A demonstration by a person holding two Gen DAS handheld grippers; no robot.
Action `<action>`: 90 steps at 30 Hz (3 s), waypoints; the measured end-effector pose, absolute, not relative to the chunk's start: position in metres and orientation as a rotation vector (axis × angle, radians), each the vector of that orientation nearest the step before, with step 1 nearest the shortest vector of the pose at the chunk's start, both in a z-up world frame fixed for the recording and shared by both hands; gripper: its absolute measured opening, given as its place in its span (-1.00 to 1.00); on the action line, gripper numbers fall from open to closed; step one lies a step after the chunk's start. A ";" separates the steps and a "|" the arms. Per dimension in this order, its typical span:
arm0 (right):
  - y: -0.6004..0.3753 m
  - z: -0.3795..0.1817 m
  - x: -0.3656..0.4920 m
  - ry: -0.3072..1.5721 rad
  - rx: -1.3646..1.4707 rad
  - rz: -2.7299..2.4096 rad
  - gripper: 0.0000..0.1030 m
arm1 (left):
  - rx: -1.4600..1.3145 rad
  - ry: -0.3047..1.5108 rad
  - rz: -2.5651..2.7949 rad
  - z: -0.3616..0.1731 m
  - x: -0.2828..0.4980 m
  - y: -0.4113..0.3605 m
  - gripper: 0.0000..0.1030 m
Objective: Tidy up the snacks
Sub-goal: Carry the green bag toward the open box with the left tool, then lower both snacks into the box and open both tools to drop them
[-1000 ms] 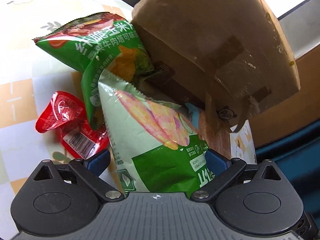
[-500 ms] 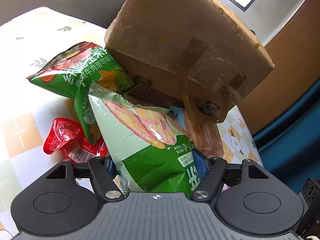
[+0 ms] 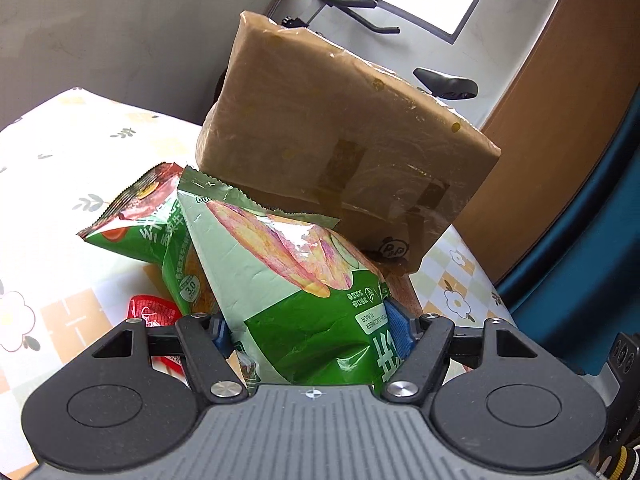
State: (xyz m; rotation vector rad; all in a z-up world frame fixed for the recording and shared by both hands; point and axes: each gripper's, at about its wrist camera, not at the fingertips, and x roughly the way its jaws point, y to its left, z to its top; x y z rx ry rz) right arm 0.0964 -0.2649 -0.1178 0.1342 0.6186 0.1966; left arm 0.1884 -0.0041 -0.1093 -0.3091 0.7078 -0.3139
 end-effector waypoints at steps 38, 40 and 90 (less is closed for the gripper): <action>-0.272 -0.036 0.109 0.403 0.111 0.232 -0.36 | -0.229 0.481 -0.342 -0.038 0.164 0.000 0.42; -0.271 -0.023 0.115 0.377 0.109 0.244 -0.36 | -0.233 0.451 -0.350 -0.026 0.163 0.002 0.42; -0.260 0.013 0.314 0.337 0.173 0.257 -0.36 | -0.104 0.322 -0.237 0.026 0.290 -0.028 0.43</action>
